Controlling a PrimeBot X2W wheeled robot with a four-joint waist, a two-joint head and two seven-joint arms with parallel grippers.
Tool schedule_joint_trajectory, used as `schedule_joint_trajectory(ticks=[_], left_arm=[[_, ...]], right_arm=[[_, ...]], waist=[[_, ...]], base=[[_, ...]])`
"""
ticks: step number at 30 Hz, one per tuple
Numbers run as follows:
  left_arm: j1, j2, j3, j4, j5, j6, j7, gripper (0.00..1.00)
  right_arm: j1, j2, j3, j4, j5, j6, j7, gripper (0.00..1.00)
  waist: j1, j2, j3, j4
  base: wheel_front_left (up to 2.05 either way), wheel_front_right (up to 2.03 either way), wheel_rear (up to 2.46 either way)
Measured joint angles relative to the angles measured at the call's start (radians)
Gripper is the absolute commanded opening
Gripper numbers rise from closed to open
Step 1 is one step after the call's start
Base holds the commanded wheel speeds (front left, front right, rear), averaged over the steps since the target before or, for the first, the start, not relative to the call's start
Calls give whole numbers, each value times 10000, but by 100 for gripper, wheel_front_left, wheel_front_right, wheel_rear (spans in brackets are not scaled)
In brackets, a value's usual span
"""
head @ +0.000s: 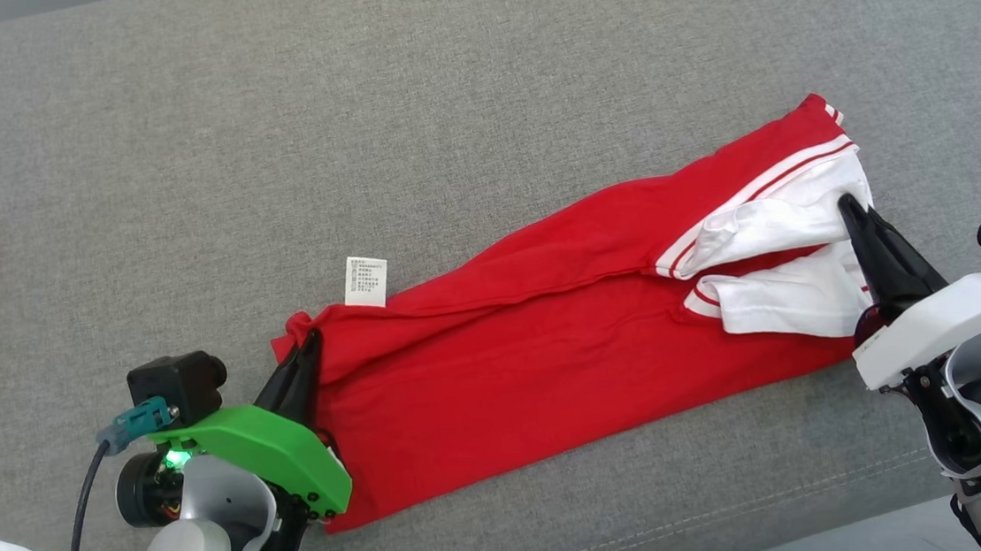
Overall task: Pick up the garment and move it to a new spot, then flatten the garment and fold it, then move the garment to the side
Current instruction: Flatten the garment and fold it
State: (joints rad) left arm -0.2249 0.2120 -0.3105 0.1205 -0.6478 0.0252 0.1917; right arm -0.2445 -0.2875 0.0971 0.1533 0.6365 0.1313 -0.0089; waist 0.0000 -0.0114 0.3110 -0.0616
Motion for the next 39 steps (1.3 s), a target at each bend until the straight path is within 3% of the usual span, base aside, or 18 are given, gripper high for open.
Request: schedule_joint_trajectory(ticks=[4, 7, 8, 9, 10, 18, 25, 30, 32, 39], left_arm=[[129, -35, 84, -123, -4, -10, -380, 8], [286, -50, 123, -165, -33, -33, -539, 35], [385, -50, 84, -163, -33, -38, -539, 44], [493, -56, 29, -163, -35, -77, -537, 68], [591, -69, -29, -150, -56, -88, -539, 100], [1215, -222, -481, 253, 485, -40, -1572, 100], [2176, -240, -174, 435, 1707, 982, -3981, 100], [2595, -470, 272, -81, 2307, 1375, -4498, 100], [2659, -560, 587, -920, 3172, 1373, -4543, 100], [2768, -1081, 1156, -1363, 3969, 874, -4543, 100]], right_arm=[[135, 138, -215, -221, -174, 0, 228, 0], [291, 169, -295, -255, -314, 0, 443, 0], [359, 167, -326, -251, -389, 0, 499, 36], [398, 180, -349, -236, -433, 0, 529, 80], [414, 203, -362, -230, -476, 0, 552, 100], [552, 211, -652, -184, -905, 0, 663, 100], [988, 155, -1258, -472, -1057, 0, 690, 100], [1251, 84, -1670, -602, -1331, 0, 844, 100], [1083, 4, -1797, -426, -1494, 0, 1170, 100], [-86, -472, -1394, 1252, -2008, -2, 2017, 100]], waist=[[0, 0, -121, 1], [0, 0, -204, 34], [0, 0, -226, 45], [0, 0, -247, 52], [0, 0, -266, 57], [0, 0, -509, 69], [0, 0, -948, 15], [0, 0, -1239, 102], [0, 0, -1270, 213], [0, 0, -1089, 568]], base=[[0, 0, 0], [0, 0, 0], [0, 0, 0], [0, 0, 0], [0, 0, 0], [0, 0, 0], [0, 0, 0], [0, 0, 0], [0, 0, 0], [0, 0, 0]])
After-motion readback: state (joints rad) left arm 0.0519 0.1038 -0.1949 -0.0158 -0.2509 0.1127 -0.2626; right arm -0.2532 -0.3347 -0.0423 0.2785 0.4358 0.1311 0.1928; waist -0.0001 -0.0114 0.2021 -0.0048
